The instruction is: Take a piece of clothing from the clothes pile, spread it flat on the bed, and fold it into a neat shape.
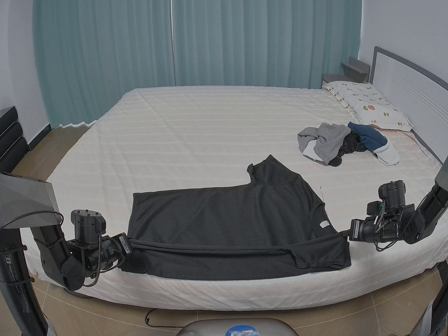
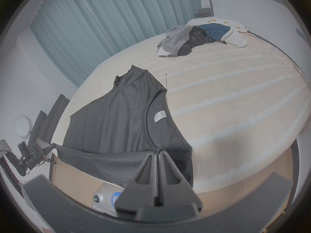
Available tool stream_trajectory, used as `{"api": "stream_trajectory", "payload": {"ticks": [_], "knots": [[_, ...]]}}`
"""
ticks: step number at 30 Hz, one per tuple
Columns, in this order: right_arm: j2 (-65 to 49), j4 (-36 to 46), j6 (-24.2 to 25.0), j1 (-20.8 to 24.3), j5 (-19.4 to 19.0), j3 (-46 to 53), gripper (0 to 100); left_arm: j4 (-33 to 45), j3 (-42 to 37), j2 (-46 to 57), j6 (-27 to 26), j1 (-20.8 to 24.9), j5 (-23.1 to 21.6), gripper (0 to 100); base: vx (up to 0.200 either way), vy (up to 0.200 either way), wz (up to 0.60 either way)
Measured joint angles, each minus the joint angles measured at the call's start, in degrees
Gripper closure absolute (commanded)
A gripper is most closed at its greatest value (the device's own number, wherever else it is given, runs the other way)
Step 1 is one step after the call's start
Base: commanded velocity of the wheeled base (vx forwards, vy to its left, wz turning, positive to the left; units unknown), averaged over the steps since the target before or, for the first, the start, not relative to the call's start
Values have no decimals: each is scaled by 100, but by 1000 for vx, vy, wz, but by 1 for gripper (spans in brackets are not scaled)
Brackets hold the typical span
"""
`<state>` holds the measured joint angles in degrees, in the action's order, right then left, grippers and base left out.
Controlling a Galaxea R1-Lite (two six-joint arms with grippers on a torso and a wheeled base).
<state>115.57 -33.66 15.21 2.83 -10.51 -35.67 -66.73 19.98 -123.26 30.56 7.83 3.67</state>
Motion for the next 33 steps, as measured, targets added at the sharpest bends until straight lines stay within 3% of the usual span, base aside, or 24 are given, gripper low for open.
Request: {"api": "stream_trajectory", "payload": {"ticks": [6,12,20,21,33], "knots": [[266,-4,74,0,24,-219,100,-18,166,-240,17,-4,12,100,0,0,0],[389,-6,495,-13,107,-402,100,-22,254,-364,145,-22,16,100,0,0,0],[483,-6,525,-38,105,-449,100,-66,325,-485,160,-28,12,100,0,0,0],[502,-17,525,-40,107,-449,0,-68,334,-496,157,-28,13,0,0,0,0],[797,-692,677,-7,63,-377,0,-73,380,-544,389,-33,12,0,0,0,0]]}}
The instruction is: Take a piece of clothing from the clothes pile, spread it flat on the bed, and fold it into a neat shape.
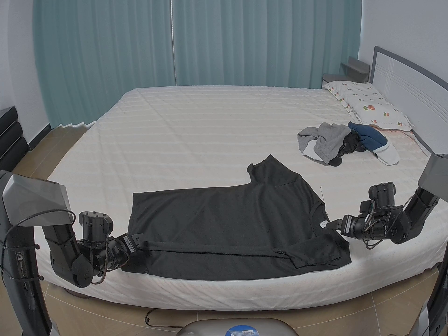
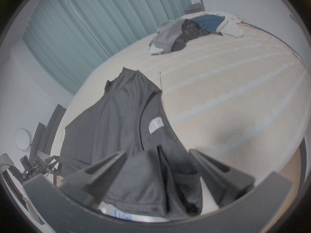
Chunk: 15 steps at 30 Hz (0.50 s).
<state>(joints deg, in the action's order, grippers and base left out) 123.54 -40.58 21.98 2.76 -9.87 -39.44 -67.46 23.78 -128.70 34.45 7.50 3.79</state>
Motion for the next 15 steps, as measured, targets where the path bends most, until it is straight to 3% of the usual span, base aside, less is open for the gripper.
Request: {"api": "stream_trajectory", "payload": {"ticks": [10,15], "knots": [[-557,-13,862,-12,-57,452,0,0,-122,430,280,-199,-62,0,0,0,0],[-1051,-48,1187,-33,-433,1025,0,2,-260,712,660,-266,-205,0,0,-40,0]]}}
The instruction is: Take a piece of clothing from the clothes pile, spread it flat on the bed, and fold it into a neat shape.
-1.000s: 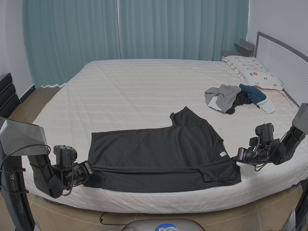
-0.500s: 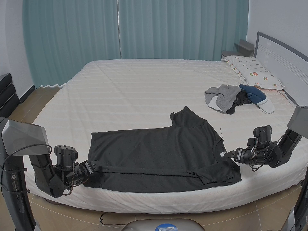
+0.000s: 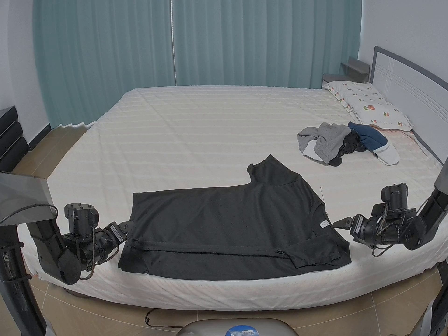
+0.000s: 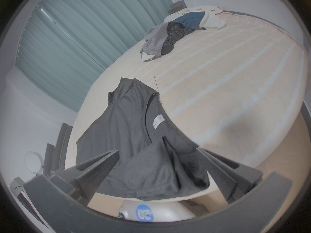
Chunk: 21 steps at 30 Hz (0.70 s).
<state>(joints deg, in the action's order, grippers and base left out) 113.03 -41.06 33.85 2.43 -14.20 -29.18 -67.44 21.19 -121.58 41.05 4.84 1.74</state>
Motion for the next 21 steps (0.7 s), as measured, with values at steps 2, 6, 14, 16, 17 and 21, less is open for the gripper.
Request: {"api": "stream_trajectory", "payload": {"ticks": [2,6,14,16,17,21], "knots": [[-176,-88,180,-12,-293,207,0,2,-35,88,160,-7,-57,0,0,-200,0],[-394,-545,503,-28,-662,523,0,2,-68,182,305,-5,-115,0,0,-200,0],[-433,-634,539,-39,-684,756,0,2,-93,221,340,11,-132,0,0,-50,0],[-421,-638,541,-41,-679,777,0,-2,-90,230,354,11,-130,0,0,0,0],[-416,-635,541,-41,-679,780,0,-5,-90,232,356,6,-128,0,0,0,0],[-407,-634,542,-12,-684,800,0,-5,-83,236,364,-30,-132,0,0,0,0]]}}
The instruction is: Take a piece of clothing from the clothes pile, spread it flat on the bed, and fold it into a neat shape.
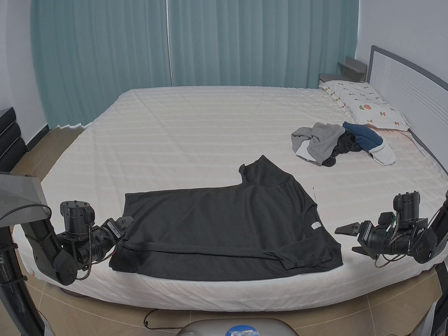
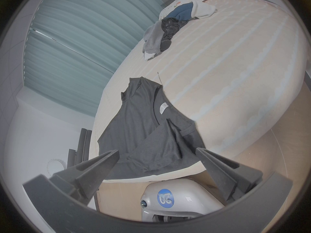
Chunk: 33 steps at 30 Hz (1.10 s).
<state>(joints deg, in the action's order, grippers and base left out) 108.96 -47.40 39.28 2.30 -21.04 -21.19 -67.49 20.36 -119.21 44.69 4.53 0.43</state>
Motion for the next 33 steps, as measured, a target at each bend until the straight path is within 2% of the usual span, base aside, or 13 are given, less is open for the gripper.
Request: {"api": "stream_trajectory", "payload": {"ticks": [11,20,25,33], "knots": [[127,-39,-48,52,11,71,0,-9,33,2,-5,-32,-5,0,0,0,0],[157,-39,-59,56,16,77,0,5,72,-46,-41,-132,-56,0,200,0,0],[168,-41,-59,52,22,83,0,82,39,20,-57,-140,-65,0,0,0,0],[171,-41,-72,54,16,132,0,911,-2,540,-95,-10,-149,0,0,0,0]]}}
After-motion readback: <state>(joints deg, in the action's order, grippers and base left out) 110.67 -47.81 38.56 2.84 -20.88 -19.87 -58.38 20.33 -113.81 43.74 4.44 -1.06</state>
